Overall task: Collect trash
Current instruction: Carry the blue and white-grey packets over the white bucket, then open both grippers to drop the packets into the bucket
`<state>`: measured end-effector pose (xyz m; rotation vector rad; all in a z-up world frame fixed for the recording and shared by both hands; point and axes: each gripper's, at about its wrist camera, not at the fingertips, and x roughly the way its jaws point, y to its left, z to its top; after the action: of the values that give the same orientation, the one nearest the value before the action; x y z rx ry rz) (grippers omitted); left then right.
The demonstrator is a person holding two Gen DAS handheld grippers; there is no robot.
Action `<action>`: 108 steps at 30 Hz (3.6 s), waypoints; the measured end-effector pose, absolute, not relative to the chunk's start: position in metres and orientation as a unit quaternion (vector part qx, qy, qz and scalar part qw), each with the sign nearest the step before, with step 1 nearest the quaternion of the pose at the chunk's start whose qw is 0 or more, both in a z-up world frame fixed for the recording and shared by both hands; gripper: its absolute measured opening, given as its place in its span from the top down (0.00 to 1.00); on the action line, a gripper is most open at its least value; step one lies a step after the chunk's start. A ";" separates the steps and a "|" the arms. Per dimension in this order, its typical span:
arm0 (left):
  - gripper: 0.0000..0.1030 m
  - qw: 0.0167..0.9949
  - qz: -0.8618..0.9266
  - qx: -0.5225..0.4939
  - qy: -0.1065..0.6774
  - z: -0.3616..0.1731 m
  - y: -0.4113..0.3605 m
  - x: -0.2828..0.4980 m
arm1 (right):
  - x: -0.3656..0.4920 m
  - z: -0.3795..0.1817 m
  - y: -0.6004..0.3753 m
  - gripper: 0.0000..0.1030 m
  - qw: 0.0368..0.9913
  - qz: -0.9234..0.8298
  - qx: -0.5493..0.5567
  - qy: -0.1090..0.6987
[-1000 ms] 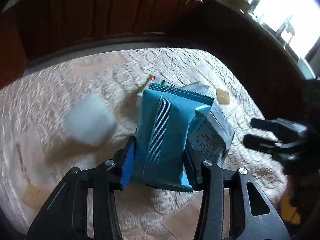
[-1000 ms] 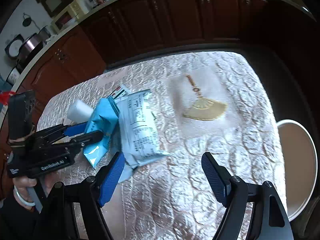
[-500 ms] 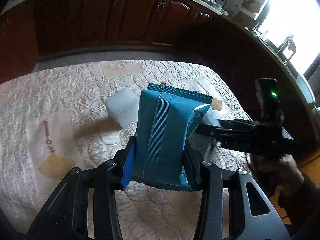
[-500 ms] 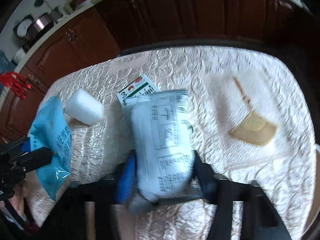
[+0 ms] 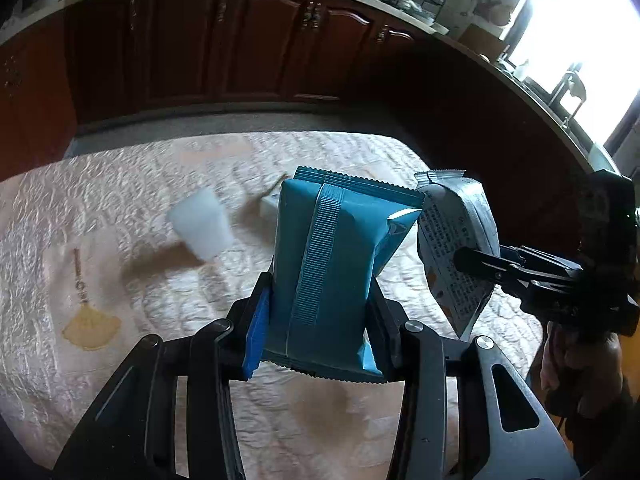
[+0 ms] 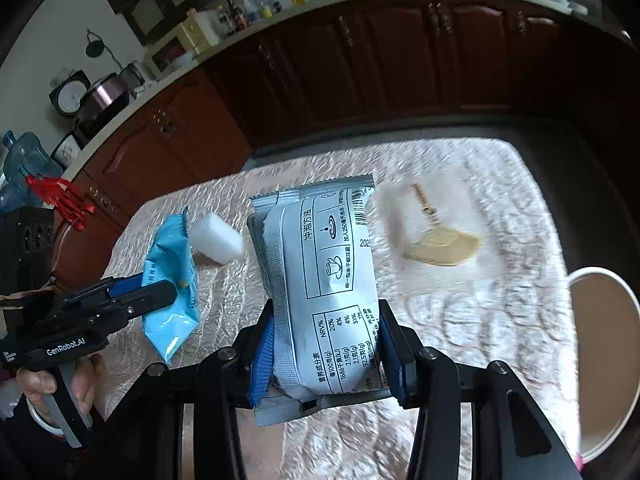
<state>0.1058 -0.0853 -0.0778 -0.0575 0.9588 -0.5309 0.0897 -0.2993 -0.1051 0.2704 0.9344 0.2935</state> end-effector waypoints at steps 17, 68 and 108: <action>0.60 0.846 -0.301 0.015 0.439 -0.058 -0.182 0.087 | 0.027 -0.077 -0.393 0.56 0.897 0.058 0.160 0.408; 0.60 0.785 -0.398 0.097 0.464 -0.087 -0.415 0.085 | -0.051 -0.123 -0.569 0.56 0.856 -0.156 0.265 0.416; 0.48 0.758 -0.391 0.094 0.514 -0.141 -0.453 0.110 | -0.032 -0.199 -0.595 0.46 0.797 -0.207 0.303 0.480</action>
<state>0.1097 -0.4526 -0.1411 0.2049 1.1207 -0.8517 -0.0323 -0.5954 -0.1992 0.6515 1.0297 -0.4445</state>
